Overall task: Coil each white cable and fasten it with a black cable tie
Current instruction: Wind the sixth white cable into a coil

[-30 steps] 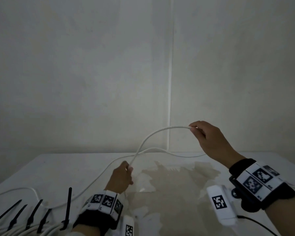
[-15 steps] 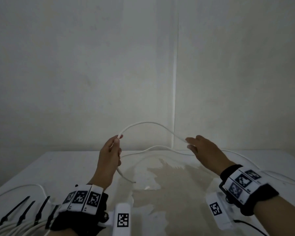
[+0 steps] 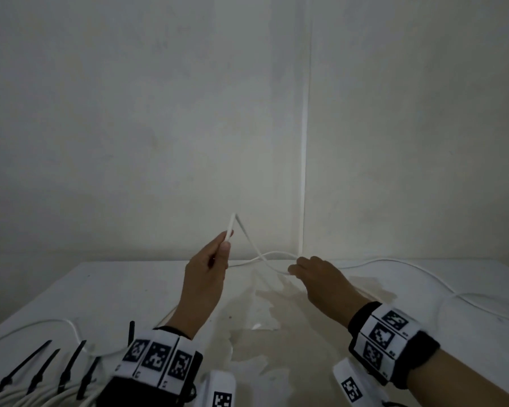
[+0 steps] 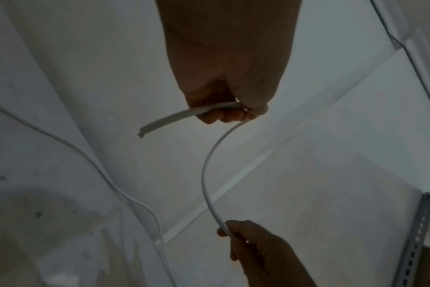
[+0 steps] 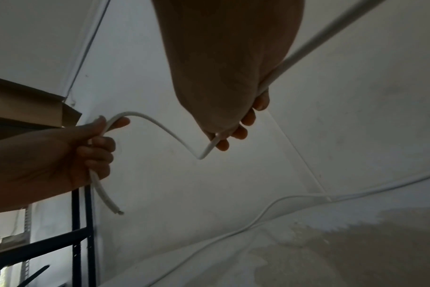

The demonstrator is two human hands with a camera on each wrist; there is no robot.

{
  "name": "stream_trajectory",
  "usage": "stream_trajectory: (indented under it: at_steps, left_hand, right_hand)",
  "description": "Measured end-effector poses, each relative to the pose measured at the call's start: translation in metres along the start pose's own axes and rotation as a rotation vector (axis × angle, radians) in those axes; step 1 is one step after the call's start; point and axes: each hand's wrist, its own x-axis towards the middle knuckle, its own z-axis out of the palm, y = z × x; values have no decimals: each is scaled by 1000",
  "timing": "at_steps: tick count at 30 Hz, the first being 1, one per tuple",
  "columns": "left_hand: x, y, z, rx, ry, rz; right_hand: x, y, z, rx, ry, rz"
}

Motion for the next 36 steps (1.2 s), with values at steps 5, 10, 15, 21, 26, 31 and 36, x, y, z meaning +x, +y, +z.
stream_trajectory:
  at_steps: [5,10,15,21,26,31,36]
  left_hand:
    - [6,-8,-2,17,-14,-65]
    - [4,-13,-5,107,-85,0]
    - [2,-15,-2,232,-186,-11]
    - [-3,-8,1,122,-388,-135]
    - [-8,1,2,43,-438,-173]
    - [-16,6,0,17,-434,-194]
    - [-24,13,-5,57,-481,-127]
  right_hand:
    - [-1,-12,2,61,73,-143]
    - [7,-17,-1,126,270,-232]
    - [21,-31,-14,141,367,-318]
    - [32,-28,-26,394,321,-222]
    - [30,-26,-31,694,143,-19]
    - [23,-33,-40,830,26,115]
    - [11,-44,-50,831,-134,121]
